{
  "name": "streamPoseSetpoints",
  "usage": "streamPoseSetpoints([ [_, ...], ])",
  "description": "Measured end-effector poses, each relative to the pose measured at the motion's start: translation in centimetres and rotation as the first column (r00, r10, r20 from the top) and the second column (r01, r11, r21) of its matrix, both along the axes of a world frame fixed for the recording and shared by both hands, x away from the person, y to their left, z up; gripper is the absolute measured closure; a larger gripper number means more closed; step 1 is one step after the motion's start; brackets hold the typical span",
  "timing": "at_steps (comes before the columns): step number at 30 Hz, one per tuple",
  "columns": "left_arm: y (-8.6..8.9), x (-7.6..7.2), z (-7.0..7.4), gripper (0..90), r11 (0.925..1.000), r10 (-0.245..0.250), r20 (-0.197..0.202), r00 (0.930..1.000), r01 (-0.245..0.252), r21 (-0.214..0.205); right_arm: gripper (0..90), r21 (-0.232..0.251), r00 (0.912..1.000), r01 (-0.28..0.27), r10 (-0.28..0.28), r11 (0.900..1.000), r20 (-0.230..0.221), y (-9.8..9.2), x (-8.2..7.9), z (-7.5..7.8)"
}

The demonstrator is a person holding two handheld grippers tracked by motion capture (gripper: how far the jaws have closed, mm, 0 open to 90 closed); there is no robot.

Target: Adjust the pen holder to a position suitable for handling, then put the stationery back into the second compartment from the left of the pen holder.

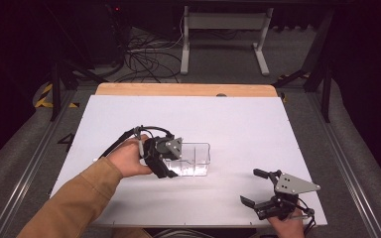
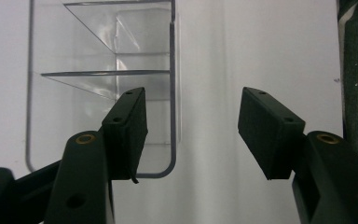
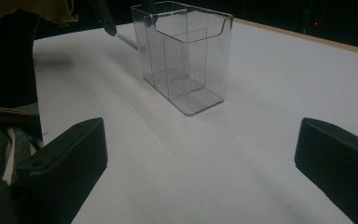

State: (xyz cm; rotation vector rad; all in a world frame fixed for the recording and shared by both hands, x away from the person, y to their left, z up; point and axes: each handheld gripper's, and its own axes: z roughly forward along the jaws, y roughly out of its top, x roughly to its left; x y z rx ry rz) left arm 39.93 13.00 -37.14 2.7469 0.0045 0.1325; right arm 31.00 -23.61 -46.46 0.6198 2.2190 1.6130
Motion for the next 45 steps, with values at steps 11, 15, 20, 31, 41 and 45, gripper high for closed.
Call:
streamPoseSetpoints([
  [11, 2.8, -0.3, 3.3, 37.3, 0.9762, 0.063, 0.034, 0.9974, -0.055, -0.210, 3.0, 0.002, 1.0000, 0.005, -0.005, 1.0000, 0.000, 0.0, 0.0, 0.0],
  [15, 4.0, -0.3, 4.1, 33.3, 0.9590, 0.095, 0.052, 0.9941, -0.078, -0.272, 3.0, 0.002, 1.0000, 0.004, -0.004, 1.0000, 0.001, 0.0, 0.0, 0.0],
  [20, 4.8, -0.3, 4.6, 28.0, 0.9472, 0.120, 0.067, 0.9905, -0.094, -0.307, 3.0, 0.004, 1.0000, 0.005, -0.005, 1.0000, 0.000, 0.0, 0.0, 0.0],
  [31, 7.2, 0.4, 5.4, 17.2, 0.9226, 0.169, 0.085, 0.9820, -0.127, -0.364, 3.0, 0.000, 1.0000, 0.007, -0.007, 1.0000, 0.000, 0.0, -0.1, -0.1],
  [41, 10.3, 0.7, 5.5, 7.3, 0.9100, 0.205, 0.113, 0.9722, -0.146, -0.388, 2.9, 0.006, 0.9999, 0.011, -0.011, 0.9999, -0.003, 0.0, -0.1, 0.0],
  [45, 11.3, 1.0, 5.2, 8.4, 0.9215, 0.249, 0.142, 0.9580, -0.190, -0.339, 3.0, 0.006, 0.9999, 0.012, -0.012, 0.9999, -0.004, -0.1, -0.1, -0.1],
])
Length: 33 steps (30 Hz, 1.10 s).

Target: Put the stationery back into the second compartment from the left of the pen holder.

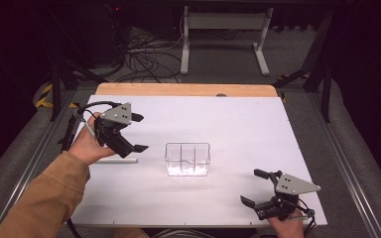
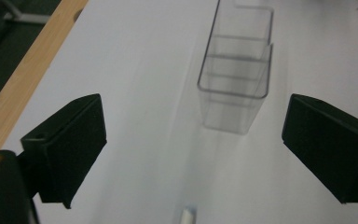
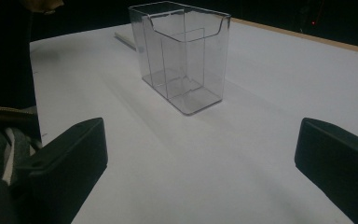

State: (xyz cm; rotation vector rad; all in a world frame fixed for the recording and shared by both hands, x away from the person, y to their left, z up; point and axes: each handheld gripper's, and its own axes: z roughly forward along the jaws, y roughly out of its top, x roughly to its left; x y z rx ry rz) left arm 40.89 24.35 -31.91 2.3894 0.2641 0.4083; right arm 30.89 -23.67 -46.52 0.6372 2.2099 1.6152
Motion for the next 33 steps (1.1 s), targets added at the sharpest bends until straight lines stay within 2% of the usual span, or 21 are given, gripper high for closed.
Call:
streamPoseSetpoints([
  [2, 0.6, 0.2, -0.2, 13.1, 0.9995, 0.023, -0.002, 0.9997, -0.023, 0.021, 2.9, 0.000, 1.0000, 0.000, 0.000, 1.0000, -0.002, 0.0, 0.0, 0.0],
  [8, 2.7, 0.7, -0.9, 18.0, 0.9987, 0.048, -0.017, 0.9987, -0.048, 0.017, 3.0, -0.001, 1.0000, 0.000, 0.000, 1.0000, -0.003, 0.0, 0.0, 0.0],
  [12, 3.5, 0.8, -1.6, 19.5, 0.9966, 0.044, -0.018, 0.9989, -0.043, 0.071, 2.9, -0.001, 1.0000, -0.001, 0.001, 1.0000, -0.001, 0.0, 0.0, 0.0],
  [15, 4.2, 1.1, -2.2, 19.4, 0.9933, 0.063, -0.038, 0.9973, -0.059, 0.099, 2.9, -0.004, 1.0000, -0.002, 0.002, 1.0000, -0.001, 0.1, 0.0, 0.0],
  [20, 5.3, 1.8, -3.3, 19.7, 0.9906, 0.096, -0.078, 0.9923, -0.088, 0.105, 2.9, -0.006, 1.0000, -0.002, 0.002, 1.0000, -0.005, 0.1, 0.0, 0.0],
  [24, 5.6, 2.3, -4.4, 18.0, 0.9848, 0.123, -0.116, 0.9856, -0.106, 0.138, 2.9, -0.007, 1.0000, -0.002, 0.002, 1.0000, -0.004, 0.1, 0.0, -0.1],
  [26, 5.6, 2.7, -4.9, 16.6, 0.9820, 0.132, -0.120, 0.9840, -0.113, 0.152, 2.9, -0.007, 1.0000, -0.004, 0.004, 1.0000, -0.005, 0.2, 0.0, -0.1],
  [28, 5.8, 2.9, -5.5, 16.5, 0.9788, 0.143, -0.143, 0.9793, -0.119, 0.167, 2.9, -0.009, 1.0000, -0.003, 0.003, 1.0000, -0.005, 0.2, 0.0, -0.1],
  [33, 5.9, 2.9, -6.8, 19.0, 0.9704, 0.148, -0.155, 0.9769, -0.113, 0.214, 2.9, -0.006, 1.0000, -0.001, 0.001, 1.0000, -0.006, 0.1, 0.0, -0.1],
])
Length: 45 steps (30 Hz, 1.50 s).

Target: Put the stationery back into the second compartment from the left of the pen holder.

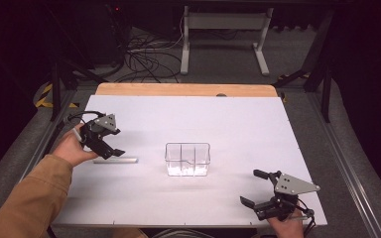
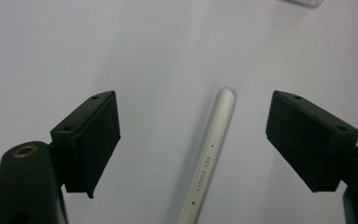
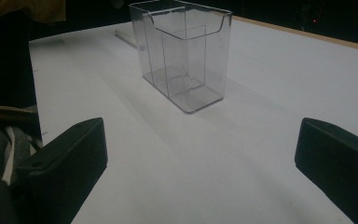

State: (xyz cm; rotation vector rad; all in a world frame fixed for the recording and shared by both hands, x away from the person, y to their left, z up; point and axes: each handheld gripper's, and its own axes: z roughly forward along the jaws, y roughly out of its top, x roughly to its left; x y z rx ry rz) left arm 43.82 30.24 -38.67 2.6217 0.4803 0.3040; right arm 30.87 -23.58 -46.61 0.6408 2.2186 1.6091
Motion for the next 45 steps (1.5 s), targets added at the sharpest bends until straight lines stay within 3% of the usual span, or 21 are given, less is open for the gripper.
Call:
streamPoseSetpoints([
  [8, 0.0, 0.0, -1.3, 21.1, 0.9994, -0.011, -0.019, 0.9998, 0.012, 0.033, 2.9, -0.002, 1.0000, -0.003, 0.003, 1.0000, -0.001, 0.1, 0.0, 0.0],
  [10, -0.1, -0.1, -1.6, 21.3, 0.9980, -0.019, -0.034, 0.9993, 0.021, 0.059, 2.9, -0.002, 1.0000, -0.003, 0.003, 1.0000, -0.002, 0.1, 0.0, 0.0],
  [21, -0.3, 0.4, -3.4, 28.6, 0.9949, -0.035, -0.082, 0.9961, 0.042, 0.092, 2.9, -0.005, 1.0000, -0.006, 0.006, 1.0000, -0.004, 0.1, 0.0, -0.1],
  [28, -1.3, 0.7, -4.4, 38.2, 0.9861, -0.074, -0.094, 0.9928, 0.087, 0.142, 2.8, -0.005, 1.0000, -0.008, 0.008, 1.0000, -0.001, 0.2, 0.1, -0.1],
  [34, -1.6, 0.5, -4.9, 49.5, 0.9733, -0.114, -0.074, 0.9907, 0.127, 0.191, 2.9, -0.004, 1.0000, -0.010, 0.010, 0.9999, -0.003, 0.2, 0.0, -0.1],
  [36, -1.8, 0.5, -5.0, 51.6, 0.9651, -0.143, -0.073, 0.9870, 0.155, 0.211, 2.9, -0.005, 0.9999, -0.010, 0.010, 0.9999, -0.003, 0.2, 0.0, -0.1],
  [45, -1.9, 0.3, -5.2, 64.2, 0.9505, -0.200, -0.093, 0.9753, 0.217, 0.223, 2.7, -0.003, 1.0000, -0.010, 0.010, 0.9999, -0.002, 0.2, 0.1, -0.1],
])
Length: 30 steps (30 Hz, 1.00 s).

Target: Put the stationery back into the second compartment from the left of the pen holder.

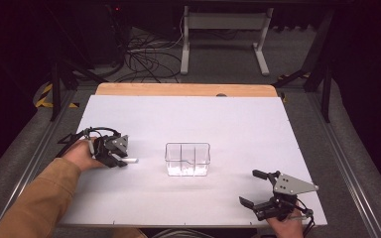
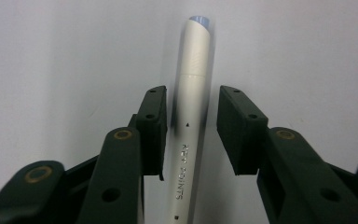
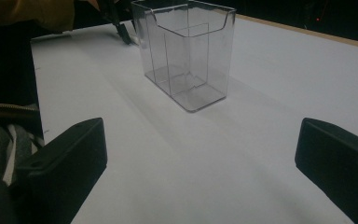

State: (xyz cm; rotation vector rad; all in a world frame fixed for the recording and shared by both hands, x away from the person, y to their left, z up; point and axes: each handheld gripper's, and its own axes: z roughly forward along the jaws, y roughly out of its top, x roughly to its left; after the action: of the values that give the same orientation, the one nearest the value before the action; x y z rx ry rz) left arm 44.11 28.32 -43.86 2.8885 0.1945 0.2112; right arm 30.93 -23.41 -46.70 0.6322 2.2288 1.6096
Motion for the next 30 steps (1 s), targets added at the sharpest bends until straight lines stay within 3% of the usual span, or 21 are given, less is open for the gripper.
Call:
streamPoseSetpoints([
  [6, -0.5, -0.1, 0.1, 73.7, 0.9992, -0.018, -0.025, 0.9995, 0.019, 0.034, 2.7, -0.003, 1.0000, -0.002, 0.002, 1.0000, 0.002, 0.0, 0.0, 0.0],
  [11, -1.1, -0.4, 0.2, 77.4, 0.9958, -0.045, -0.001, 0.9990, 0.045, 0.080, 2.7, 0.006, 1.0000, -0.004, 0.004, 1.0000, 0.000, -0.1, 0.0, 0.0],
  [18, -1.0, -0.3, 0.2, 77.9, 0.9959, -0.053, -0.003, 0.9986, 0.053, 0.074, 2.7, 0.010, 1.0000, -0.004, 0.004, 0.9999, -0.001, -0.1, 0.0, 0.0],
  [20, -1.0, -0.4, 0.4, 77.9, 0.9964, -0.054, -0.005, 0.9986, 0.054, 0.065, 2.7, 0.008, 1.0000, -0.002, 0.002, 1.0000, -0.002, -0.1, 0.0, 0.0],
  [25, -0.8, -0.8, 1.6, 78.0, 0.9993, -0.037, 0.018, 0.9991, 0.038, -0.007, 2.7, 0.009, 1.0000, -0.003, 0.003, 1.0000, 0.000, -0.1, 0.0, 0.0],
  [30, -0.4, -1.2, 2.9, 78.0, 0.9959, -0.022, 0.036, 0.9991, 0.025, -0.087, 2.7, 0.008, 1.0000, -0.002, 0.002, 1.0000, 0.001, -0.1, 0.0, 0.0],
])
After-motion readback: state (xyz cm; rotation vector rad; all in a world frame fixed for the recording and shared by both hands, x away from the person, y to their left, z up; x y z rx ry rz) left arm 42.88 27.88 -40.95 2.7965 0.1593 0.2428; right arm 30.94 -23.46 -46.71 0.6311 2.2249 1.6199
